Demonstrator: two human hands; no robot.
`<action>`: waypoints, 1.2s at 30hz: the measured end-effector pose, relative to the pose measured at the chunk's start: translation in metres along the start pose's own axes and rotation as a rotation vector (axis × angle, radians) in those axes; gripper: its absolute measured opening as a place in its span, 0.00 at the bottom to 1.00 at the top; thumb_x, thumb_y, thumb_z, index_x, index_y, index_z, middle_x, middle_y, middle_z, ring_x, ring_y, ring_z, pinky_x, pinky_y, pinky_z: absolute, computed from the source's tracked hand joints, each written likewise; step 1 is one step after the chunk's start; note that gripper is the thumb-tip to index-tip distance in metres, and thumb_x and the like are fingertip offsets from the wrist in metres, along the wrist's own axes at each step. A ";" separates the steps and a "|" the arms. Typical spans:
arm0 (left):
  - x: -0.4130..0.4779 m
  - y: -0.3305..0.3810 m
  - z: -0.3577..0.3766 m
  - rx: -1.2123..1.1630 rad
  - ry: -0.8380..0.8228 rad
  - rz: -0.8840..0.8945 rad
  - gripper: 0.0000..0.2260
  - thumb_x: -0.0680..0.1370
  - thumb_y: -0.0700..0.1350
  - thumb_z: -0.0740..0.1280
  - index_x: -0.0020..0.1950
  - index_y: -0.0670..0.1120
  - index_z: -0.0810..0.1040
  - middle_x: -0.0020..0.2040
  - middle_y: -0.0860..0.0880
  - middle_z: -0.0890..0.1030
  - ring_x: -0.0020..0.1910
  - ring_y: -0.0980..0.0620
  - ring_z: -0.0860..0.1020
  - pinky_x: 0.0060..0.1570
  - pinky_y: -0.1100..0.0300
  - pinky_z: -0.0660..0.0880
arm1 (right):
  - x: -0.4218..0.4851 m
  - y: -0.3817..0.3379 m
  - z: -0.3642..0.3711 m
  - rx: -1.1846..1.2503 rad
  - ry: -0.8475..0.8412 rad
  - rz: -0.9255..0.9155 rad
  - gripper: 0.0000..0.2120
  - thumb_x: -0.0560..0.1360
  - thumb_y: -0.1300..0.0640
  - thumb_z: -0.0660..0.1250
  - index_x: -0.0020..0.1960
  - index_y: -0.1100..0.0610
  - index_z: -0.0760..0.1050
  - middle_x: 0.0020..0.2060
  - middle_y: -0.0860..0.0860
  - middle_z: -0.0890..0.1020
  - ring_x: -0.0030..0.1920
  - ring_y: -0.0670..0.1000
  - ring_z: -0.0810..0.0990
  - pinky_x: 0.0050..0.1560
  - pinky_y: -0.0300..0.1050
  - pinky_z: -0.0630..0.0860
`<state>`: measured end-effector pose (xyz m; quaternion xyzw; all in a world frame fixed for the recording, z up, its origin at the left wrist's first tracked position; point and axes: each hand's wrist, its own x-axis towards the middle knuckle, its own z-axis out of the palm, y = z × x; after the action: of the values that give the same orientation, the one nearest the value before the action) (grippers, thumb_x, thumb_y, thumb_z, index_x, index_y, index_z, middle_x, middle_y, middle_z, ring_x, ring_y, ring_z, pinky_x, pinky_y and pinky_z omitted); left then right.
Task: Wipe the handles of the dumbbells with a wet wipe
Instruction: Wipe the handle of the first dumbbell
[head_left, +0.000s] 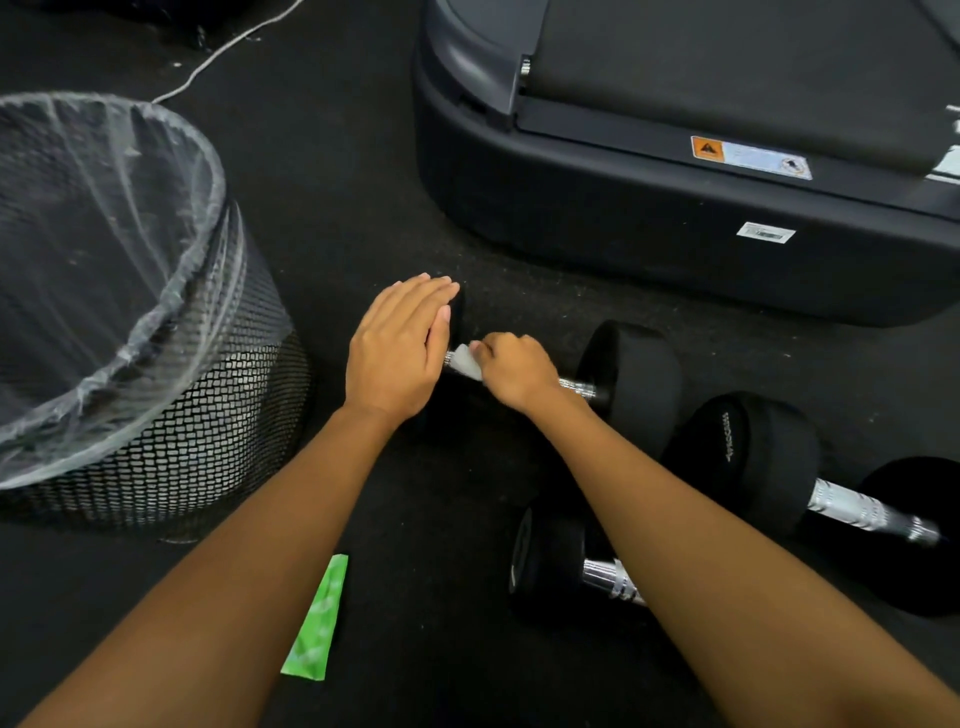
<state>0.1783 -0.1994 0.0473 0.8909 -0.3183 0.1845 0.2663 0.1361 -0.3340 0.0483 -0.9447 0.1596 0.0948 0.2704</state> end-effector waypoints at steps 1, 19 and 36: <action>0.000 0.000 0.000 0.003 0.000 0.001 0.17 0.80 0.45 0.53 0.64 0.43 0.75 0.62 0.47 0.78 0.65 0.51 0.71 0.68 0.61 0.57 | -0.001 -0.003 0.002 0.024 -0.005 -0.041 0.16 0.82 0.53 0.52 0.57 0.60 0.75 0.51 0.58 0.80 0.55 0.56 0.76 0.61 0.47 0.65; 0.000 0.000 0.000 -0.004 -0.014 -0.002 0.18 0.80 0.46 0.52 0.64 0.43 0.75 0.62 0.47 0.77 0.66 0.51 0.71 0.69 0.59 0.58 | -0.005 0.003 0.003 0.035 -0.066 -0.110 0.15 0.81 0.52 0.54 0.62 0.58 0.72 0.57 0.55 0.78 0.63 0.53 0.71 0.70 0.46 0.54; 0.000 0.001 0.000 0.001 -0.026 -0.007 0.18 0.80 0.46 0.51 0.65 0.44 0.74 0.63 0.47 0.77 0.66 0.51 0.70 0.69 0.59 0.58 | -0.027 0.012 0.024 -0.274 0.404 -0.340 0.16 0.64 0.65 0.74 0.49 0.61 0.75 0.45 0.56 0.77 0.47 0.56 0.76 0.60 0.50 0.71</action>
<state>0.1777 -0.1997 0.0476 0.8945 -0.3185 0.1720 0.2624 0.1048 -0.3245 0.0297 -0.9853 0.0353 -0.1214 0.1150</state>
